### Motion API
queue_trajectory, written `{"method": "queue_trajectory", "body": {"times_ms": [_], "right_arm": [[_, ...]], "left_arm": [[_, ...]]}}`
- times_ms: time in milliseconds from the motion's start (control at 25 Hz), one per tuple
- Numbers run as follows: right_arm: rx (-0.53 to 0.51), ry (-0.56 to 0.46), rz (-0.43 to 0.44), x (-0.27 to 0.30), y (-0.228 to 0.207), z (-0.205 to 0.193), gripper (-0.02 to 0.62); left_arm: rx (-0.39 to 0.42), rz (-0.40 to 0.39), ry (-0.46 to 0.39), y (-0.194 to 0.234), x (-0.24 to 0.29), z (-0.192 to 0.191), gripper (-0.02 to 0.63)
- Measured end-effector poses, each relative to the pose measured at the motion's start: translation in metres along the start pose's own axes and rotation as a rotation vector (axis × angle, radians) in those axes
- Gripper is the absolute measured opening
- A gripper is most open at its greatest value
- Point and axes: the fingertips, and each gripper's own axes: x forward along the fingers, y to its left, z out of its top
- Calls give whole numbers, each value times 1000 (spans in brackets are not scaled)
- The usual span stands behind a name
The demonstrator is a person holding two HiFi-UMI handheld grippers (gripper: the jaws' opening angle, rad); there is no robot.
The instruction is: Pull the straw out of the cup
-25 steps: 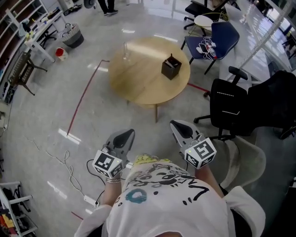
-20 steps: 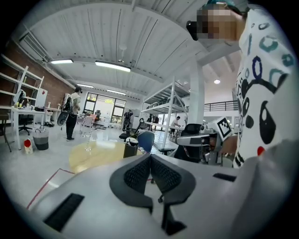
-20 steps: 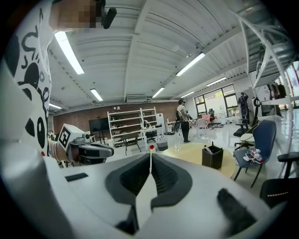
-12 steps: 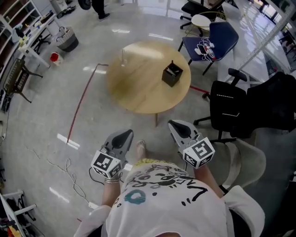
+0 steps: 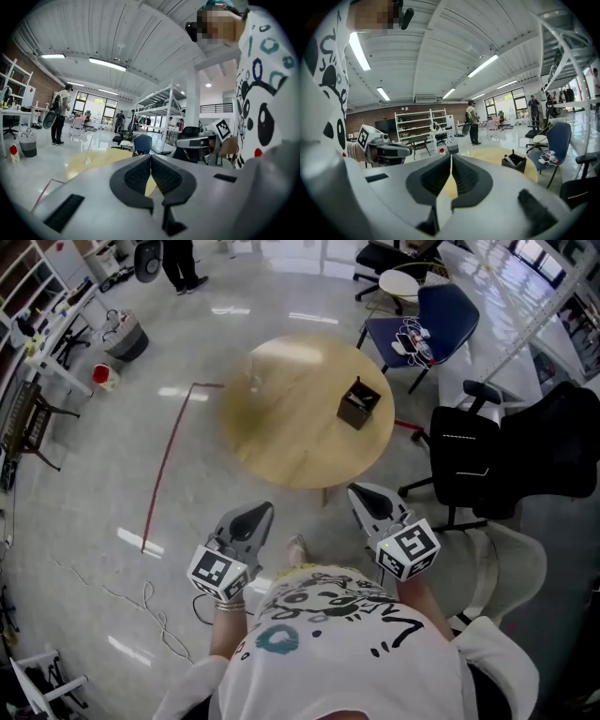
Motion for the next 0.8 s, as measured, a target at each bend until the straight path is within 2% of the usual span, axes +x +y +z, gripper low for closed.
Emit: {"method": "queue_trajectory", "body": {"times_ms": [480, 800], "right_arm": [[17, -3, -30, 66, 5, 14, 29], [-10, 1, -13, 101, 14, 24, 29]], "left_arm": [[-4, -43, 16, 64, -3, 1, 15], [-7, -45, 16, 95, -6, -1, 15]]}}
